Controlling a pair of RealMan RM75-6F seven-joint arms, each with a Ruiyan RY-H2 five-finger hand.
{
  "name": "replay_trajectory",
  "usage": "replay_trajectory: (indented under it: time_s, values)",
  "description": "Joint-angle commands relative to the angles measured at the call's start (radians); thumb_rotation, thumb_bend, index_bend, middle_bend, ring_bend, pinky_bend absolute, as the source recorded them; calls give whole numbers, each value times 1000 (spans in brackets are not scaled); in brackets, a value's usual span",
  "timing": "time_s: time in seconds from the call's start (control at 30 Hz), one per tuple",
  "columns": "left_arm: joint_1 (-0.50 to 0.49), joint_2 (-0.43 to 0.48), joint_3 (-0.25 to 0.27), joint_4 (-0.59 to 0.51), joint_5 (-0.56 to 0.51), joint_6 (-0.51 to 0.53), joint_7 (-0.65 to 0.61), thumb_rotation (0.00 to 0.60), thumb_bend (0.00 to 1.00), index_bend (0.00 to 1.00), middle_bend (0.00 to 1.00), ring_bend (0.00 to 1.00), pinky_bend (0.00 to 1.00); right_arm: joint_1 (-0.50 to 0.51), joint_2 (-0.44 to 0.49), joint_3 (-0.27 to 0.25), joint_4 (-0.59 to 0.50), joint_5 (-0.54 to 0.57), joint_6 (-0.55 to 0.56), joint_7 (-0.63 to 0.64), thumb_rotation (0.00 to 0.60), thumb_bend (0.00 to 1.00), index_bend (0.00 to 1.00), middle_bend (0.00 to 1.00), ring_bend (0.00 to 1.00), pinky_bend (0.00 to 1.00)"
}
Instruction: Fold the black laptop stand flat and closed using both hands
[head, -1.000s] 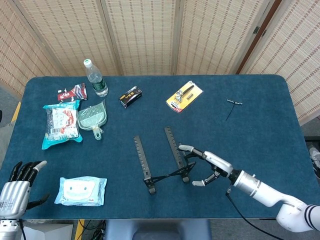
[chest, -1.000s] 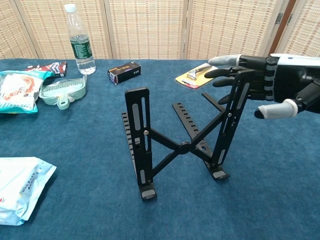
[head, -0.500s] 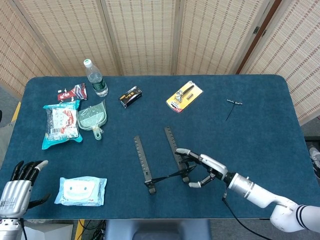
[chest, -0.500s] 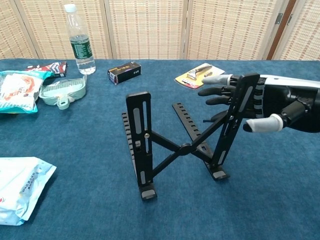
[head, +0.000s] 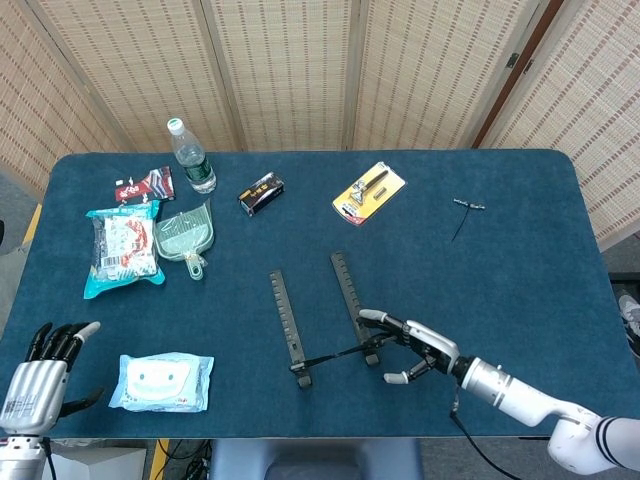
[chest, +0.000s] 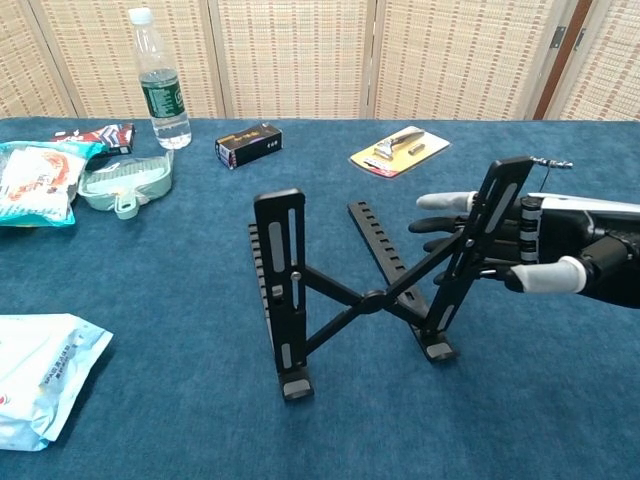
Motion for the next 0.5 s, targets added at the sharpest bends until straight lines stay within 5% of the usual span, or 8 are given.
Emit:
replay_trajectory:
  time_s: [0.03, 0.5]
  values:
    - [-3, 0, 0, 2, -1, -5, -8, 600, 126, 149, 165, 121, 19, -7, -1, -1, 2, 7, 5, -1, 600, 84, 0, 107, 56, 166]
    - [-130, 24, 28, 64, 137, -148, -170, 600, 127, 149, 165, 121, 15, -7, 103, 58, -70, 16, 101, -82, 600, 84, 0, 104, 56, 166]
